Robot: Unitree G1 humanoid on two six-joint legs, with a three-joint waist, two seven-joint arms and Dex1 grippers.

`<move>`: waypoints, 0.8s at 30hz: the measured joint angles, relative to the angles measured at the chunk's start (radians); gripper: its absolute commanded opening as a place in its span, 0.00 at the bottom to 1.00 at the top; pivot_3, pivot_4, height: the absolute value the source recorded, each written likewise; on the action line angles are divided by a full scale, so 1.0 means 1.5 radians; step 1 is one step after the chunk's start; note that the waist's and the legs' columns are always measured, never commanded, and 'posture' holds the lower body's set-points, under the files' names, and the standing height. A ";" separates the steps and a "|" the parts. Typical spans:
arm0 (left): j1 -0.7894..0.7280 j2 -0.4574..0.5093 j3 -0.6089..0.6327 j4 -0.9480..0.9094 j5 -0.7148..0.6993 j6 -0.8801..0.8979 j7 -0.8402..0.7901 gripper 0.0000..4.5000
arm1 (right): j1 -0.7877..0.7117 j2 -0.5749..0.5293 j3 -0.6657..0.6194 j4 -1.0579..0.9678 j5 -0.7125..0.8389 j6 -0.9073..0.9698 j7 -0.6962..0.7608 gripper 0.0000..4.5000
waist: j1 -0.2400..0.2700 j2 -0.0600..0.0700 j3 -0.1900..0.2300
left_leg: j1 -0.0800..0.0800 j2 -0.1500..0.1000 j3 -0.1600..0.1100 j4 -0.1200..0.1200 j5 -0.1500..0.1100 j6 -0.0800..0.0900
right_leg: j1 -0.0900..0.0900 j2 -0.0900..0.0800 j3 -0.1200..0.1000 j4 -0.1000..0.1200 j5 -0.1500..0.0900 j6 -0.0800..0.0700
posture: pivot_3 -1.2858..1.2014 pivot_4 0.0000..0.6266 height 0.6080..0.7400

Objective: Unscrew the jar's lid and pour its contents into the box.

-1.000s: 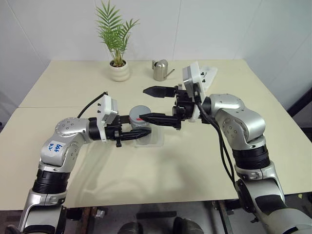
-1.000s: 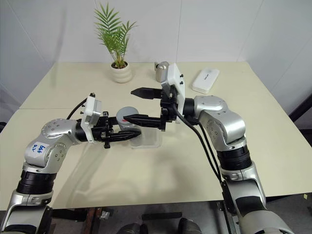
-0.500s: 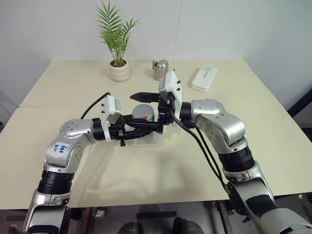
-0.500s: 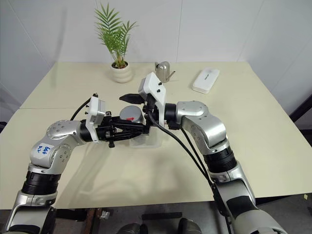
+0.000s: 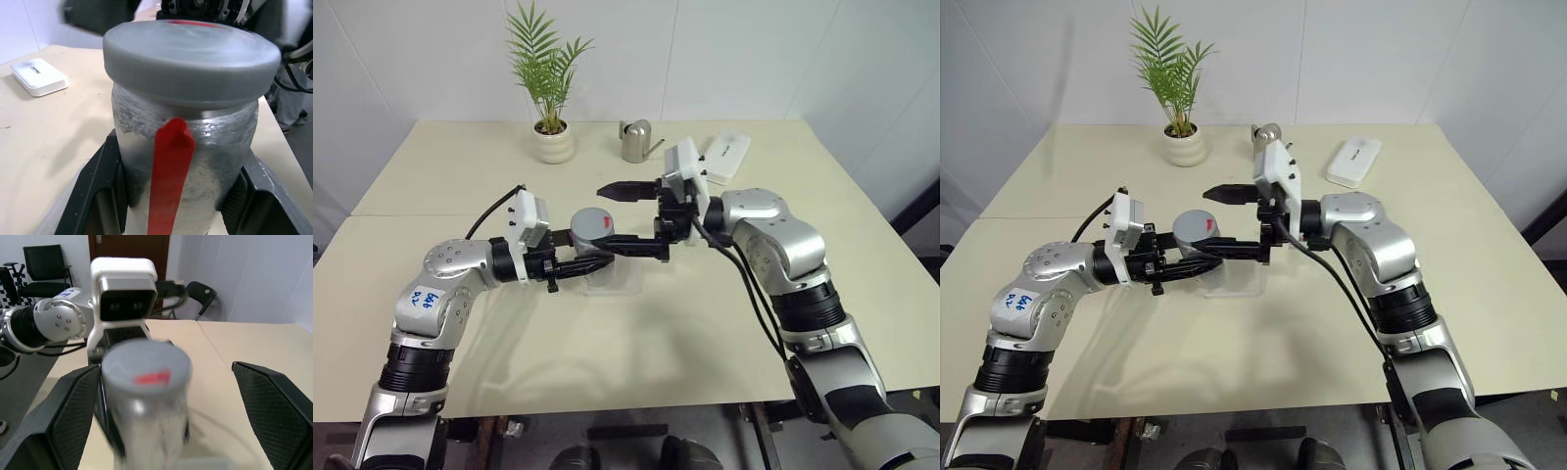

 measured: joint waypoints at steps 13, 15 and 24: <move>0.004 0.006 -0.001 -0.002 -0.008 -0.002 -0.021 0.42 | 0.006 -0.064 -0.062 -0.026 0.053 0.078 0.040 0.99 | -0.007 0.000 0.000 | 0.000 0.001 0.000 0.000 0.000 0.000 | 0.000 0.000 0.000 0.000 0.000 0.000 | 0.52 0.24 1.00; 0.003 0.006 -0.002 -0.001 -0.008 -0.002 -0.023 0.42 | 0.006 -0.027 -0.056 -0.068 0.069 0.103 0.013 0.99 | -0.008 0.000 0.000 | 0.000 0.001 0.000 0.000 0.000 -0.001 | 0.000 0.000 0.000 0.001 0.000 0.000 | 0.52 0.24 1.00; 0.001 0.007 -0.007 -0.001 -0.008 0.000 -0.026 0.42 | 0.006 0.084 0.031 -0.124 0.034 0.130 -0.104 0.99 | -0.006 0.000 0.000 | 0.000 0.000 0.000 0.000 0.000 -0.001 | 0.000 0.000 0.000 0.000 0.000 0.000 | 0.52 0.24 1.00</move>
